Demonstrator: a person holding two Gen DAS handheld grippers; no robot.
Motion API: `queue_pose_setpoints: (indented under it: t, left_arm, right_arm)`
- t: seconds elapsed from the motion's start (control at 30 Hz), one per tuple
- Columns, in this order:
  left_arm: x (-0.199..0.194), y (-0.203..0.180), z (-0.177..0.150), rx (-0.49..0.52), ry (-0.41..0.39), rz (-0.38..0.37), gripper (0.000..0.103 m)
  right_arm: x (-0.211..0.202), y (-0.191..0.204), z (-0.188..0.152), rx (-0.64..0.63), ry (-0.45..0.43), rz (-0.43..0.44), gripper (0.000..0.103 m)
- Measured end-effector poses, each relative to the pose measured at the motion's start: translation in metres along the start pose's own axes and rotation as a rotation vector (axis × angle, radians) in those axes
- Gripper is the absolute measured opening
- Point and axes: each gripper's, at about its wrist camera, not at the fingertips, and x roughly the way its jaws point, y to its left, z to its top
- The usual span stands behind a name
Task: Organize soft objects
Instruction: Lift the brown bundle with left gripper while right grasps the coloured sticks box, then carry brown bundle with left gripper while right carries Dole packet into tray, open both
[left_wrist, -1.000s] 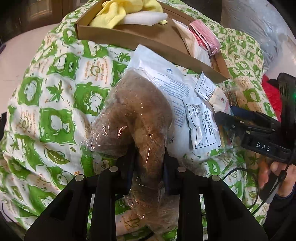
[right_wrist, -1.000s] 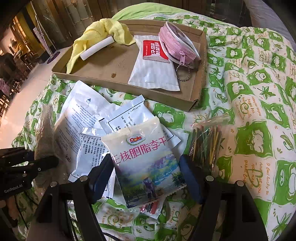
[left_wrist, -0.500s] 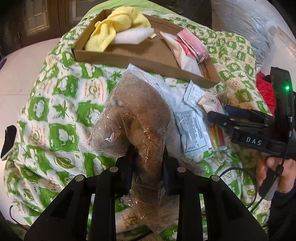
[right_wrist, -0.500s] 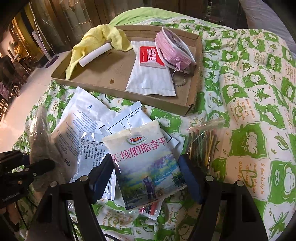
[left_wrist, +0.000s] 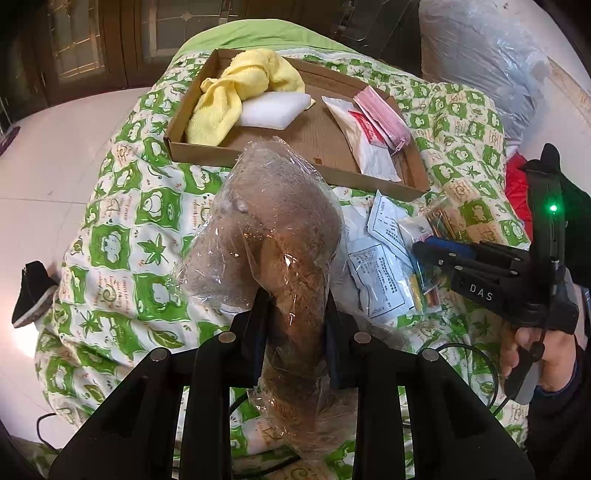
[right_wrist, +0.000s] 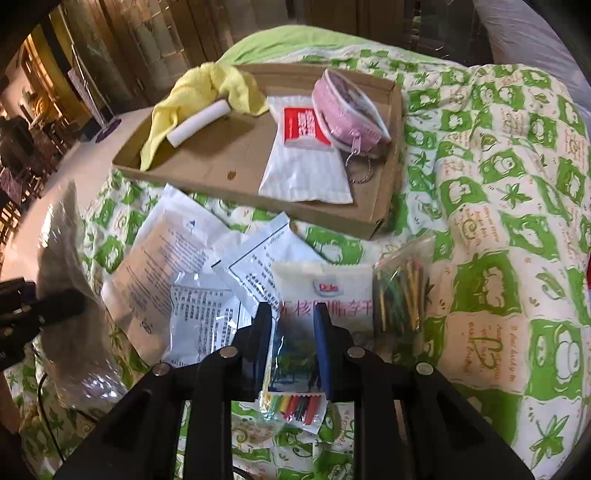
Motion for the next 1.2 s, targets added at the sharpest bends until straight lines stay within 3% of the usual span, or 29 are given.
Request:
queue_pose_setpoints:
  t: [0.1, 0.17, 0.2, 0.23, 0.47, 0.63, 0.7, 0.77, 0.9, 1.2]
  left_arm:
    - [0.0, 0.002, -0.001, -0.005, 0.008, 0.001, 0.025]
    - [0.002, 0.002, -0.002, -0.002, 0.017, 0.003, 0.025]
    - [0.003, 0.002, -0.002, 0.001, 0.022, 0.005, 0.025]
    - [0.004, 0.002, -0.002, 0.004, 0.027, 0.006, 0.025]
    - [0.01, -0.002, -0.005, 0.005, 0.048, -0.005, 0.025]
    - [0.013, -0.002, -0.006, 0.002, 0.06, -0.01, 0.025]
    - [0.013, -0.001, -0.006, -0.002, 0.063, -0.014, 0.025]
    - [0.012, -0.001, -0.006, 0.0, 0.063, -0.016, 0.025]
    - [0.01, -0.001, -0.005, 0.0, 0.057, -0.014, 0.025]
    - [-0.004, 0.002, 0.01, 0.006, 0.038, -0.007, 0.025]
  right_arm:
    - [0.0, -0.006, 0.002, 0.032, 0.001, 0.038, 0.024]
    - [-0.001, -0.011, 0.004, 0.046, 0.015, 0.051, 0.046]
    - [-0.002, -0.014, 0.007, 0.054, 0.018, 0.054, 0.064]
    - [-0.002, -0.017, 0.011, 0.059, 0.027, 0.051, 0.072]
    - [0.019, -0.036, 0.021, 0.099, 0.182, 0.01, 0.072]
    - [0.031, -0.029, 0.016, 0.062, 0.213, -0.015, 0.078]
    - [0.031, -0.026, 0.015, 0.054, 0.2, -0.023, 0.077]
    - [0.029, -0.026, 0.014, 0.071, 0.179, -0.016, 0.065]
    - [0.017, -0.036, 0.011, 0.12, 0.136, 0.024, 0.055]
    - [-0.017, -0.028, 0.012, 0.117, 0.054, 0.029, 0.054]
